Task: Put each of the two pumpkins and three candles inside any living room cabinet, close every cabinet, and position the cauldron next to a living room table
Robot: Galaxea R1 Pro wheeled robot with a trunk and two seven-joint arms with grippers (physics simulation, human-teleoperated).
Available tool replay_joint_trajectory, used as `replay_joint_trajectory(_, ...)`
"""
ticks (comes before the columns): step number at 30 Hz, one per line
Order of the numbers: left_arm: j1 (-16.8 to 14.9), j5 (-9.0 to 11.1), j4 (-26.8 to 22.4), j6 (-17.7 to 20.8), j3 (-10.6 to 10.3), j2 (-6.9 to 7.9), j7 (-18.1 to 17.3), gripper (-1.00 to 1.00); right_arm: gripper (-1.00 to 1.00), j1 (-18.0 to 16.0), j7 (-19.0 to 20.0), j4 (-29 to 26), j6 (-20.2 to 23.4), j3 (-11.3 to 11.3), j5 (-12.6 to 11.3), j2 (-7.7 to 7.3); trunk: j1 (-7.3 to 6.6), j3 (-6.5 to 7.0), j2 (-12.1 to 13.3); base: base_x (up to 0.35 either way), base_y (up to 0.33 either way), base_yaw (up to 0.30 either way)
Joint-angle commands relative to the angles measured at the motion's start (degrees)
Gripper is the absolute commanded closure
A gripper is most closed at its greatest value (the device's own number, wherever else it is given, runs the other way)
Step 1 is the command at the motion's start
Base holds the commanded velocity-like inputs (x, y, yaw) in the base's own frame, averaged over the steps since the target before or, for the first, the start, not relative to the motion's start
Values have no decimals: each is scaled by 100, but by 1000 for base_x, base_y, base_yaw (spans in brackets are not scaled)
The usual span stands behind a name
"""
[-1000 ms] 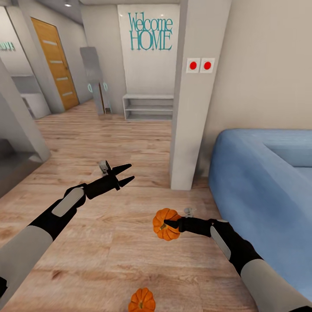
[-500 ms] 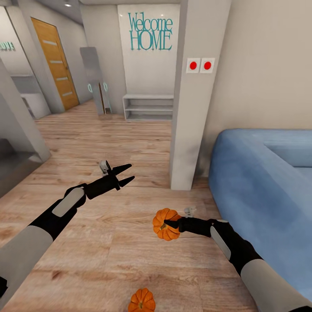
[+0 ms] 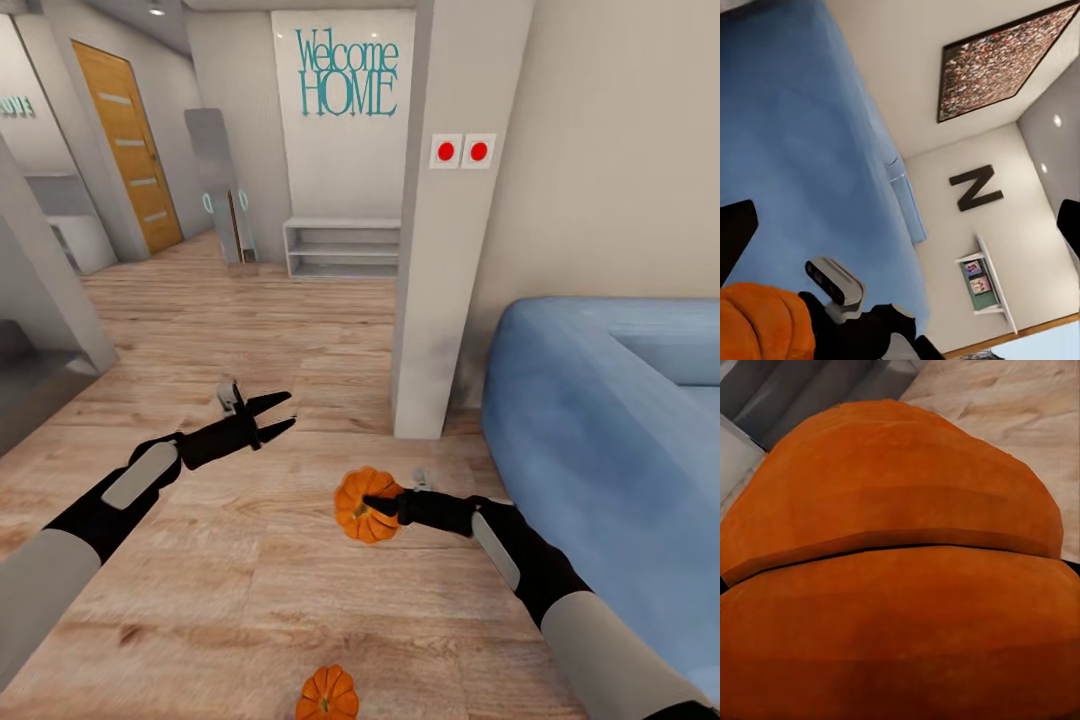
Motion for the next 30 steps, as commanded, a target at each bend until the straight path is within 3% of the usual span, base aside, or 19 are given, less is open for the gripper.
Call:
replay_joint_trajectory(1, 33, -17, 33, -3, -11, 33, -8, -100, 100, -1, 5, -33, 5, 1, 1, 8, 0, 0, 0, 0, 0, 0)
replay_joint_trajectory(6, 98, -66, 195, -20, -36, 168, -12, -100, 100, -1, 7, -45, 10, -5, -4, 12, 0, 0, 0, 0, 0, 0)
replay_joint_trajectory(9, 98, -107, 292, -25, -37, 156, -12, -100, 100, -1, 14, -51, 7, -7, -12, 5, 0, 0, 0, 0, 0, 0)
replay_joint_trajectory(10, 98, -107, 731, -27, -42, 157, -12, -100, 100, -1, 15, -63, 7, -6, -13, 4, 0, 0, 0, 0, 0, 0)
replay_joint_trajectory(13, 104, -140, 796, -37, -45, 170, -2, -100, 100, -1, 18, -194, 14, -7, -16, -8, 0, 0, 0, 0, 0, 0)
replay_joint_trajectory(14, 107, -206, 841, -40, -48, 172, 1, -100, 100, -1, 22, -227, 15, -10, -18, -10, 0, 0, 0, 0, 0, 0)
replay_joint_trajectory(15, 113, -568, 1049, -45, -47, 164, -4, -100, 100, -1, 30, -267, 29, -9, -29, -13, 0, 0, 0, 0, 0, 0)
replay_joint_trajectory(18, 115, -923, 1183, -46, -46, 142, -9, -100, 100, -1, 32, -280, 105, -7, -109, -6, 66, -54, -120, 0, 0, 0)
replay_joint_trajectory(21, 113, -1085, 1237, -46, -46, 134, -11, -100, 100, -1, 33, -285, 181, -6, -192, 1, 132, -108, -241, 0, 0, 0)
replay_joint_trajectory(27, 116, -1197, 1531, -53, -52, 147, -7, -100, 100, -1, 34, -288, 215, 8, -222, 20, 264, -215, -481, 0, 0, 0)
replay_joint_trajectory(30, 116, -1566, 1898, -60, -96, 131, -12, -100, 100, -1, 31, -292, 219, 17, -225, 41, 329, -269, -602, 0, 0, 0)
